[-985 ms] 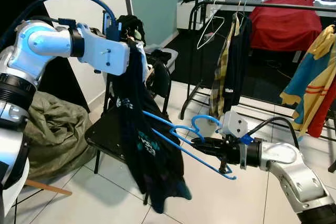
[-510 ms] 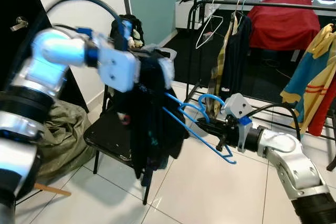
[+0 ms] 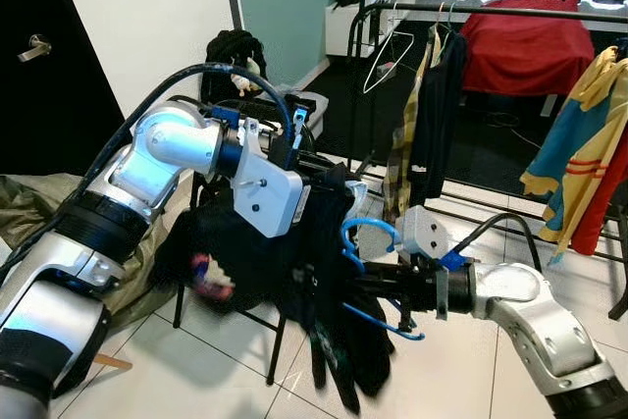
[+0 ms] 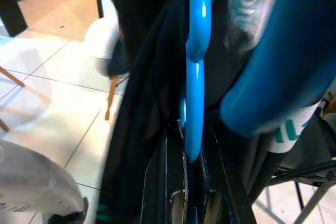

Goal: Hang hanger

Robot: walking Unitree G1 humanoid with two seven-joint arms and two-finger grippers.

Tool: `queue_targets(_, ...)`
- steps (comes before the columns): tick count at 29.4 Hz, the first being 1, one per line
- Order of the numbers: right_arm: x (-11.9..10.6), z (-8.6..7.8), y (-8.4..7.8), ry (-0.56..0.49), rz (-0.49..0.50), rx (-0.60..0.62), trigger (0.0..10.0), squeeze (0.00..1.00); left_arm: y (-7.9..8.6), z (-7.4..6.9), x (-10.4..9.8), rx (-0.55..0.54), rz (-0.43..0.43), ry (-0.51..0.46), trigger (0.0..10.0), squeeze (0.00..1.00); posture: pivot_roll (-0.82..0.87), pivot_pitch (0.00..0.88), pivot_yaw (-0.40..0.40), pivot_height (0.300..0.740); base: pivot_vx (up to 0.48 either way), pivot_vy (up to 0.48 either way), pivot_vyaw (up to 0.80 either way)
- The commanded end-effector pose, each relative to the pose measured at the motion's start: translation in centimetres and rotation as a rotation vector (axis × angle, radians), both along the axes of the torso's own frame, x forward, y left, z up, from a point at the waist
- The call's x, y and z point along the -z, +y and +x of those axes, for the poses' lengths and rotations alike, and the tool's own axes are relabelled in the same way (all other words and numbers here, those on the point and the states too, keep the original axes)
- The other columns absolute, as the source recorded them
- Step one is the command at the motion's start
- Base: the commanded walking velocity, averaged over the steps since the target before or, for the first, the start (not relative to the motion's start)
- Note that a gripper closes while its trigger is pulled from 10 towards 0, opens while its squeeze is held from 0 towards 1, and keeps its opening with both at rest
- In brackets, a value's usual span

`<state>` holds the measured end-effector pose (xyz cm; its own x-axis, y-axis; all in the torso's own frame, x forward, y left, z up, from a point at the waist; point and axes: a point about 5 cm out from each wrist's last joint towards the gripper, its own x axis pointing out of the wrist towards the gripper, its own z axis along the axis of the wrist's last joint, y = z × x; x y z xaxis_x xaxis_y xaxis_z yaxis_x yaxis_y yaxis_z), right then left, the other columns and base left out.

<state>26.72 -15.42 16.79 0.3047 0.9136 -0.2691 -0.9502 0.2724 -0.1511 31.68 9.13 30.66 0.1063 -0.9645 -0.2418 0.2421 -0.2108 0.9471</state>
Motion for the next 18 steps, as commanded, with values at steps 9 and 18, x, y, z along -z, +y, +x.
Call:
queue_targets(9,-0.4,-0.9,-5.3,0.036,-0.105,0.077,10.0,0.00,8.4,2.3,-3.5,-0.404,0.074,-0.121,10.0,0.00,-0.09,0.000,0.068,0.740,0.000,0.000,0.00)
queue_targets(18,-1.4,-1.2,-5.7,0.030,-0.056,0.068,10.0,0.00,8.2,1.8,-2.3,-0.325,0.087,-0.053,10.0,0.00,-0.09,0.000,0.063,0.740,0.000,0.000,0.00)
